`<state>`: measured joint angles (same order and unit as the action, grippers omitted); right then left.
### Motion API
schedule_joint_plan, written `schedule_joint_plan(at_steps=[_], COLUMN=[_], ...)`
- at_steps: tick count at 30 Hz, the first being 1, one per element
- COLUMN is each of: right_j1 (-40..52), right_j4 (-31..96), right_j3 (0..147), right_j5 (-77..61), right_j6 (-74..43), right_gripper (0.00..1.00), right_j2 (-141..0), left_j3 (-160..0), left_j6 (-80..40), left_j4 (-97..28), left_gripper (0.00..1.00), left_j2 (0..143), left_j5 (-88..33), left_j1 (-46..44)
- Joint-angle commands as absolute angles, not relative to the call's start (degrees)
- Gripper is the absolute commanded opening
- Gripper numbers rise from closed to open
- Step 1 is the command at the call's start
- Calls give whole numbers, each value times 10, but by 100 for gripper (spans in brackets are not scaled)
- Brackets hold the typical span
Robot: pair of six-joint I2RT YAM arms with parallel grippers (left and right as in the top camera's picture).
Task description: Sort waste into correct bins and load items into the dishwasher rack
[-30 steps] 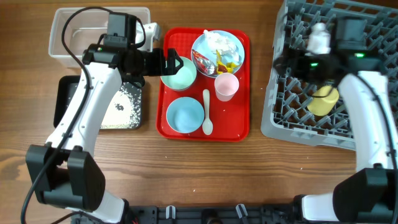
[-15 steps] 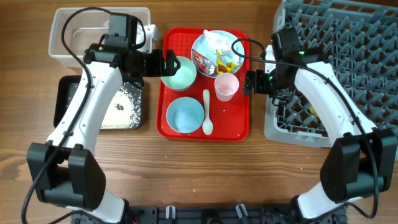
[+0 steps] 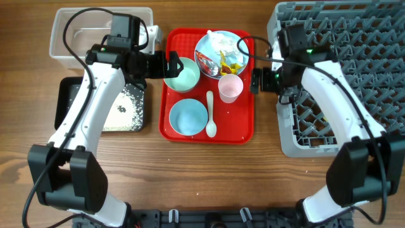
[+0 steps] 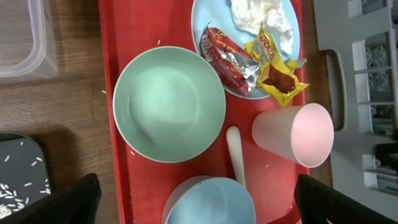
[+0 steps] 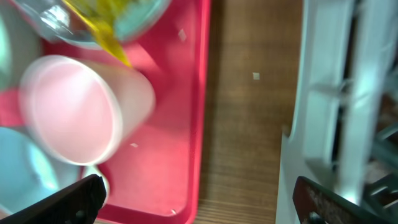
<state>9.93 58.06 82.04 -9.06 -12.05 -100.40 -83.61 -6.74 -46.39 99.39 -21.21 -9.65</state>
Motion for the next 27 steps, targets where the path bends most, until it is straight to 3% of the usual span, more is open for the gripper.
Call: schedule_joint_plan(at_steps=[1, 10, 20, 23, 25, 26, 27], right_j1=[78, -80, -82, -82, -82, -82, -82], right_j4=[589, 634, 639, 640, 640, 640, 641], right_j3=[902, 925, 925, 925, 925, 925, 925], right_j5=[-98, -94, -86, -86, -86, -86, -86], right_j6=[-119, -104, -90, -90, -91, -91, -91], right_gripper=[100, 100, 100, 100, 100, 100, 100], right_j2=[-924, -848, -849, -849, -849, -849, -849], left_j3=[-835, -835, -835, -835, -835, -835, -835], left_j6=[-64, -33, -39, -41, -66, -82, -100], left_j4=[-467, -362, -342, -342, -342, -343, -343], left_gripper=[100, 99, 73, 43, 11, 4, 4], left_j2=[1002, 1082, 1156, 1156, 1156, 1154, 1147], left_j5=[-212, -209, -209, -209, -209, -212, -216], left_j1=[-130, -285, -298, -298, -298, -298, -298])
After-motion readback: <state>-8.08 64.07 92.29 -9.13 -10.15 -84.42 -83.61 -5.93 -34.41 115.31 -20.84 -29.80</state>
